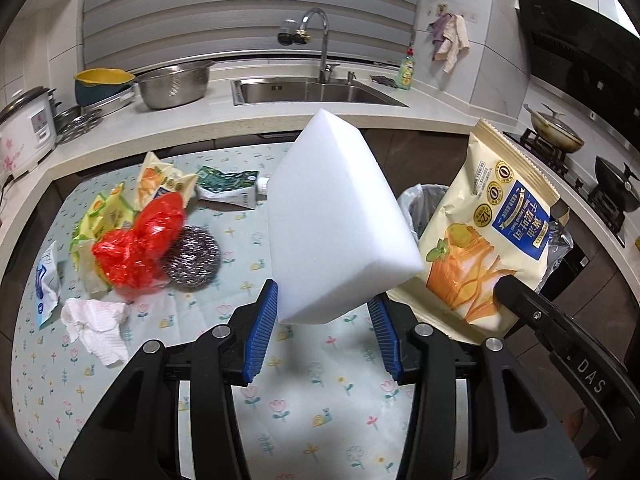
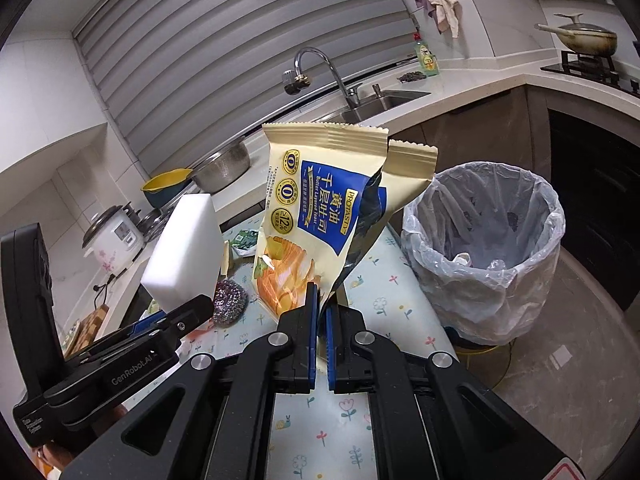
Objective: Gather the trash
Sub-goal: 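Carry the sponge and snack bag over the bin and open both tools, then move both open tools back toward the remaining trash on the table, then grasp the white tissue with the left tool while the right tool grasps the red plastic bag, then carry the tissue and red bag over the bin and open both tools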
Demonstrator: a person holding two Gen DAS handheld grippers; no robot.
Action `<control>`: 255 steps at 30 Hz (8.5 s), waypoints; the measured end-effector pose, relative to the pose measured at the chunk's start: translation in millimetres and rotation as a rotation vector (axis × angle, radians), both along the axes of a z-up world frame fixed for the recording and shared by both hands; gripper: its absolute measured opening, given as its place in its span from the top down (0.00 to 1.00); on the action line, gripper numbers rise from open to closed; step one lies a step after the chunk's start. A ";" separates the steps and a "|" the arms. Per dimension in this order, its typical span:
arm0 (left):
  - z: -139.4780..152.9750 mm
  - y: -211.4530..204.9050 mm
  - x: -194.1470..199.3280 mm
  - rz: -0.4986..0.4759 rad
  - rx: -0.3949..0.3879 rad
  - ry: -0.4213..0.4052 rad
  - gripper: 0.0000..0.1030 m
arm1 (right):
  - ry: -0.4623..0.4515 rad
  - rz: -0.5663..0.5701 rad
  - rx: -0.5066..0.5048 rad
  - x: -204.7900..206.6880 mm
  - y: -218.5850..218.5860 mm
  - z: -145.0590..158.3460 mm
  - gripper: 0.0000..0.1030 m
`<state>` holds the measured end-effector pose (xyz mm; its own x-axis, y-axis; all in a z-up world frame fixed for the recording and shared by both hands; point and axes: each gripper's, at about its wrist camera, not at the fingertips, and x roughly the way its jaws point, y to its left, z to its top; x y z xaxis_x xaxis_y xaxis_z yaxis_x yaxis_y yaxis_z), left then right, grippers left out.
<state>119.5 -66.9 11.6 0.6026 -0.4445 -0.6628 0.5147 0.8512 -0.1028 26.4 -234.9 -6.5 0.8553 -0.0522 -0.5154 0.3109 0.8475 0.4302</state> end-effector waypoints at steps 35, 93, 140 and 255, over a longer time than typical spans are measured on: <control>-55.2 -234.2 48.2 -0.288 0.106 0.085 0.55 | 0.102 -0.306 0.044 23.4 -192.6 -61.9 0.96; 4.6 -42.5 27.5 0.041 -0.013 -0.039 0.11 | 0.047 -0.125 -0.099 18.3 -55.5 2.9 0.45; -97.1 229.4 127.7 0.536 -0.002 0.234 0.09 | 0.185 0.303 -0.116 200.6 165.0 -35.4 0.42; -46.1 -259.5 80.0 -0.256 0.027 0.117 0.73 | 0.095 -0.369 0.050 41.8 -219.1 -73.7 0.60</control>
<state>199.4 -326.4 -34.5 0.3919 -0.5538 -0.7346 0.6992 0.6983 -0.1534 68.2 -453.9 -80.2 0.7319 -0.3198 -0.6017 0.6316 0.6498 0.4229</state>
